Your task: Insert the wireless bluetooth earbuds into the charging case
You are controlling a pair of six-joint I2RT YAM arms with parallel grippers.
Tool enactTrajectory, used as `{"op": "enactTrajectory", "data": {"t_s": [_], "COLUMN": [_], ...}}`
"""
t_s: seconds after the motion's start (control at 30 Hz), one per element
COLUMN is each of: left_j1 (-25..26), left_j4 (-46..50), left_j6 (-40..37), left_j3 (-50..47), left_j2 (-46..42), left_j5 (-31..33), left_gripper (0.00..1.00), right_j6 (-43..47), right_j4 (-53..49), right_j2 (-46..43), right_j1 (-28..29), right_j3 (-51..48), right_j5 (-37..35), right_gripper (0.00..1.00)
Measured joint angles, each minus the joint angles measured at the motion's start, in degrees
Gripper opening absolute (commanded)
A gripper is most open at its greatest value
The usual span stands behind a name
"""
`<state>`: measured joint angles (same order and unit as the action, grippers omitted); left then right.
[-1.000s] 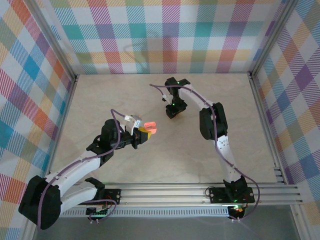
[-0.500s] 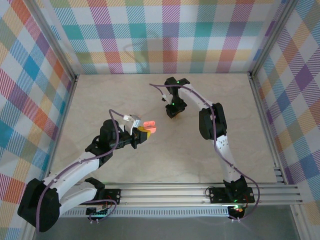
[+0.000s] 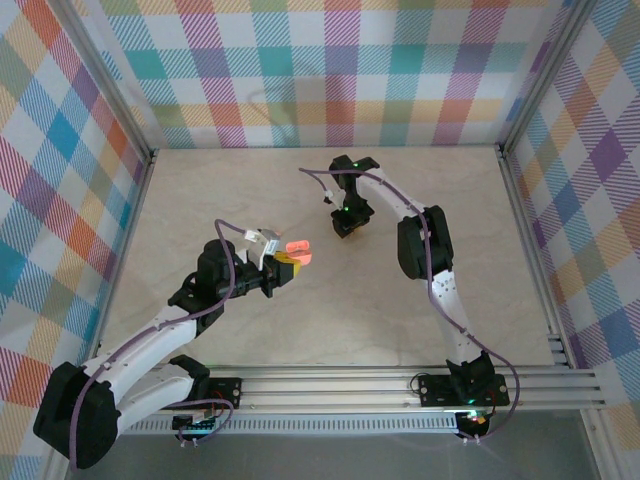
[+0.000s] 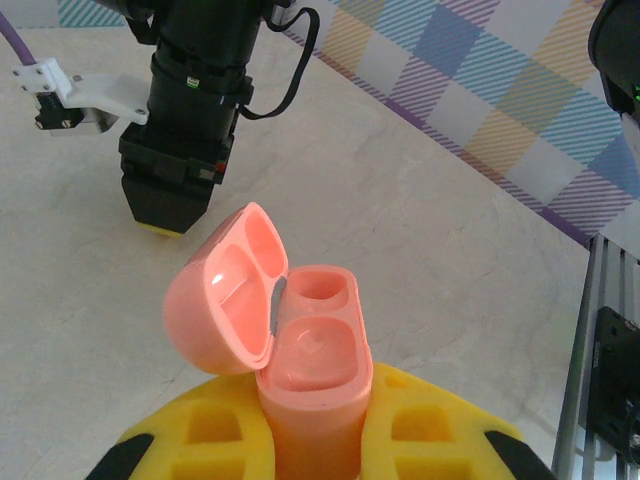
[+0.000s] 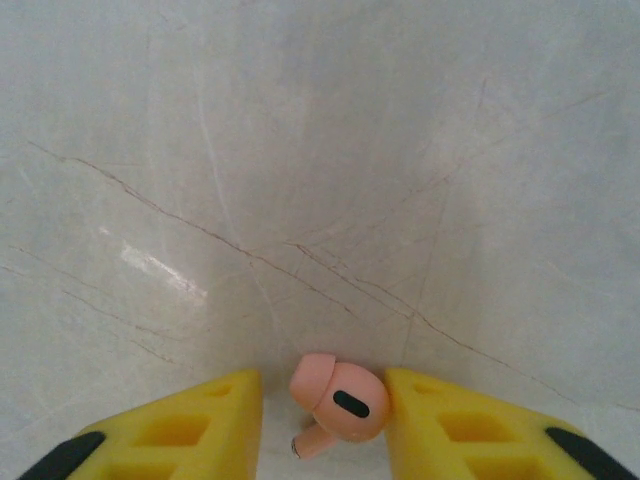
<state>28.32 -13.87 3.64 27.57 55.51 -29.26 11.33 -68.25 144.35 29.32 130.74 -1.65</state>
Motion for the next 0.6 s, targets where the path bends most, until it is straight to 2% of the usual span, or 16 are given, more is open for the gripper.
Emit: {"op": "enactTrajectory", "data": {"t_s": [0.6], "left_j1": [0.0], "left_j4": [0.0], "left_j6": [0.0], "left_j3": [0.0], "left_j2": [-0.4], "left_j5": [0.0], "left_gripper": [0.0], "right_j6": [-4.5], "right_j4": [-1.9], "right_j2": [2.1], "right_j1": [0.0], "right_j3": [3.8], "right_j5": [0.8], "right_gripper": [0.42]}}
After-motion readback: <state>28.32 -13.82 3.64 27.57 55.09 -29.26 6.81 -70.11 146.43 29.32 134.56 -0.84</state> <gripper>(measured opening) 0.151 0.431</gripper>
